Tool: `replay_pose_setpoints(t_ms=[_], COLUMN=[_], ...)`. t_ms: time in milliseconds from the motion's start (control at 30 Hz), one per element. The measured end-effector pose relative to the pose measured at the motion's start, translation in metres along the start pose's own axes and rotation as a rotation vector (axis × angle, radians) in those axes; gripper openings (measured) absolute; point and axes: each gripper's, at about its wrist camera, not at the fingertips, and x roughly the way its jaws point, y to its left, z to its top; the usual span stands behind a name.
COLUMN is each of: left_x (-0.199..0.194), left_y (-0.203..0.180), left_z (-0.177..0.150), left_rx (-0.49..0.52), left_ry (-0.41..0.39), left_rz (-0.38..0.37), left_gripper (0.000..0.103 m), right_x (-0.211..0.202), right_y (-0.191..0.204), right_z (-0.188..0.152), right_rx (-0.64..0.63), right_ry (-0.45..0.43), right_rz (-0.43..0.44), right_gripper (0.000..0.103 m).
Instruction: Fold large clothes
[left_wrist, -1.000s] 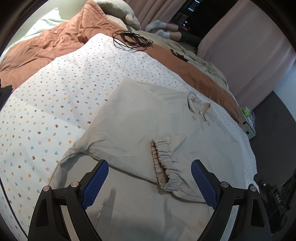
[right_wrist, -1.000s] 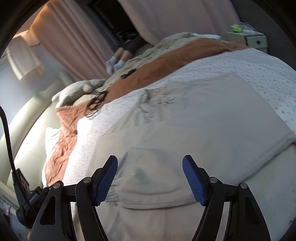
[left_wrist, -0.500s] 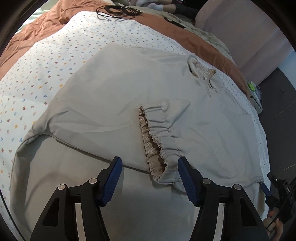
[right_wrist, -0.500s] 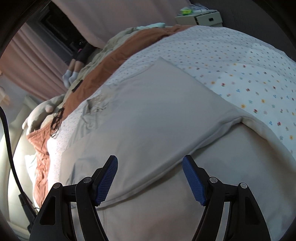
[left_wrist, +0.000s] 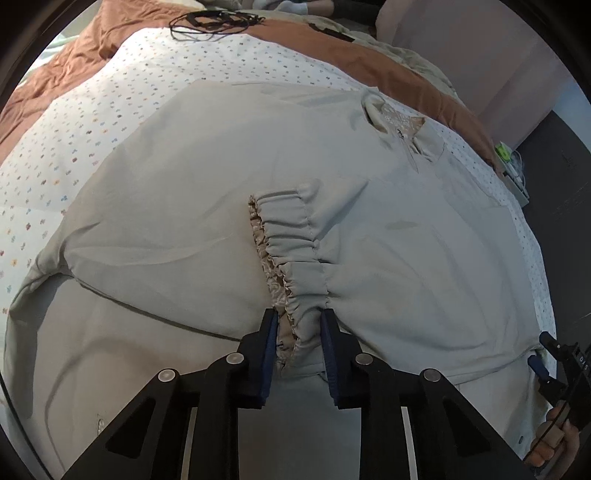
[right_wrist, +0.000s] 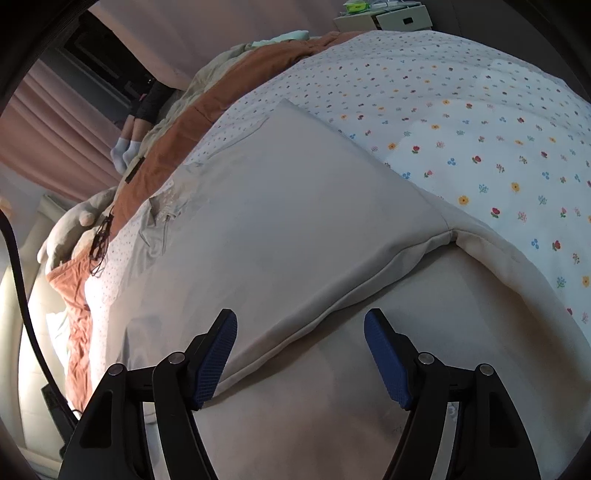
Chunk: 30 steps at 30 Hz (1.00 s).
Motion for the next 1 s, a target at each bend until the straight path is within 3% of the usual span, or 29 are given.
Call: replay_pose_setpoints(t_ms=[133, 200, 333, 500, 533, 767, 867, 1000], left_x=[-0.003, -0.003, 0.002, -0.006, -0.01, -0.061, -0.081, -0.106], left_y=[0.001, 0.001, 0.003, 0.006, 0.008, 0.003, -0.003, -0.006], left_z=[0.011, 0.017, 0.023, 0.021, 0.02, 0.003, -0.007, -0.028], left_rx=[-0.012, -0.007, -0.018, -0.031, -0.04, -0.044, -0.025, -0.007], left_ry=[-0.063, -0.101, -0.092, -0.046, -0.043, -0.123, -0.138, -0.163], left_rz=[0.002, 0.037, 0.066, 0.077, 0.072, 0.039, 0.035, 0.021], left_gripper=[0.015, 0.014, 0.016, 0.033, 0.041, 0.081, 0.09, 0.09], right_x=[0.0, -0.001, 0.003, 0.003, -0.001, -0.027, -0.043, -0.067], right_y=[-0.006, -0.009, -0.013, -0.011, -0.009, -0.001, -0.001, 0.001], right_z=[-0.001, 0.0, 0.002, 0.005, 0.004, -0.004, -0.014, -0.035], right_rx=[0.025, 0.036, 0.058, 0.083, 0.087, 0.093, 0.117, 0.105], right_ry=[0.001, -0.01, -0.01, 0.004, 0.0, -0.03, -0.062, -0.101], right_rz=[0.017, 0.016, 0.022, 0.007, 0.015, 0.026, 0.033, 0.069], right_gripper=[0.073, 0.072, 0.072, 0.072, 0.072, 0.077, 0.077, 0.077])
